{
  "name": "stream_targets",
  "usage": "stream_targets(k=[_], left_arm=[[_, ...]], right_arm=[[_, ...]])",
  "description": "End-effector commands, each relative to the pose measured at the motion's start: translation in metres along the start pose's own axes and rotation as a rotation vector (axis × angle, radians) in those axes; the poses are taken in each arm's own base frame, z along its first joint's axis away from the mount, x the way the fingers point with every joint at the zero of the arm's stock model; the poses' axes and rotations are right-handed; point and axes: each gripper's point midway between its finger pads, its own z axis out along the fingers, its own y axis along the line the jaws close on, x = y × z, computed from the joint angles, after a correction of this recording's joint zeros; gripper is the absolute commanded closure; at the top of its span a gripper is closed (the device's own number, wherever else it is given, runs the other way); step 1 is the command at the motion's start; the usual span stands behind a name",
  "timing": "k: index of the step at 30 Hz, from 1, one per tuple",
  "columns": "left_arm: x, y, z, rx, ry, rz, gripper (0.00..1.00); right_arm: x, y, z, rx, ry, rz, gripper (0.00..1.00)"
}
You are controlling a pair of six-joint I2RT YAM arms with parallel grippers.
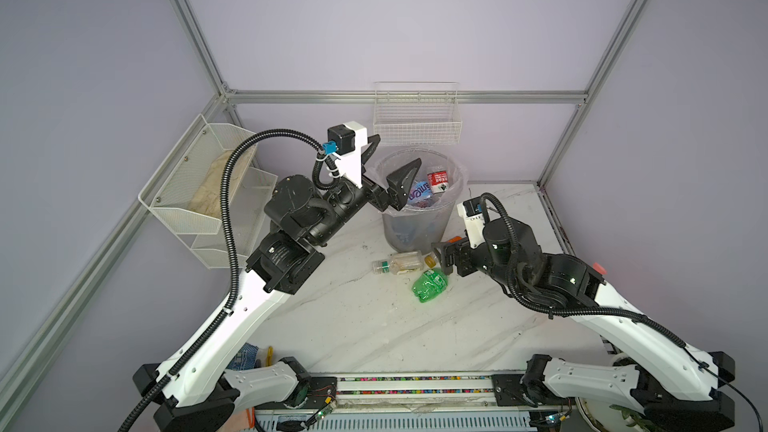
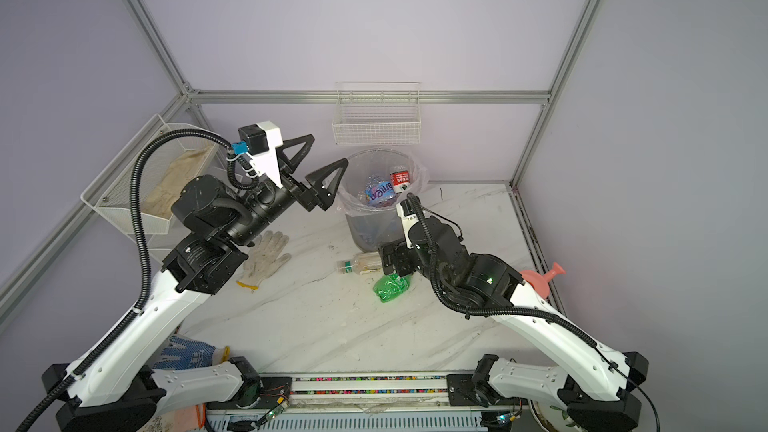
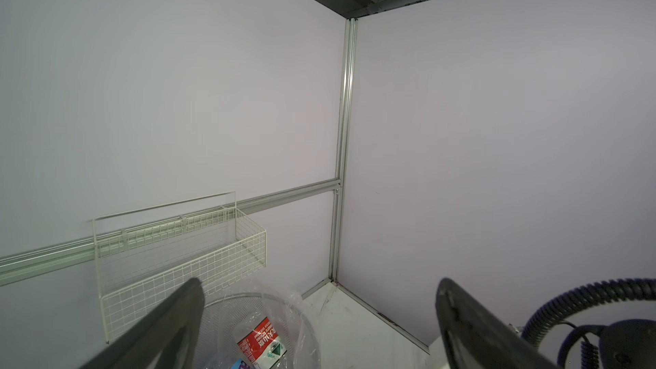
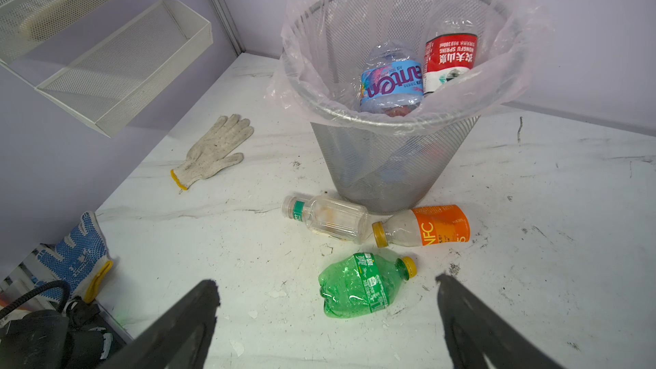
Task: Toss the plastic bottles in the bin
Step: 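Draw the left gripper back from the bin while the right lowers toward the Sprite bottle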
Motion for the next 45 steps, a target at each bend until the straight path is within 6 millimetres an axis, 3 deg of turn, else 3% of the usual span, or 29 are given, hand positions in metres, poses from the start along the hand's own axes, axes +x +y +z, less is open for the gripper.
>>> stream_targets(k=[1, 19, 36, 45], left_arm=[[0.002, 0.0, -0.008, -0.009, -0.005, 0.021, 0.01], [0.027, 0.002, -0.042, -0.06, 0.075, 0.018, 0.12], [0.049, 0.01, -0.072, -0.114, 0.147, 0.017, 0.13], [0.062, 0.013, -0.085, -0.133, 0.177, 0.003, 0.14]], right_arm=[[0.0, -0.004, -0.002, 0.025, 0.003, 0.006, 0.02], [0.014, -0.017, 0.012, 0.115, 0.033, 0.027, 0.02], [0.042, -0.031, 0.04, 0.231, 0.098, 0.062, 0.02], [0.076, -0.045, 0.07, 0.277, 0.213, 0.105, 0.03]])
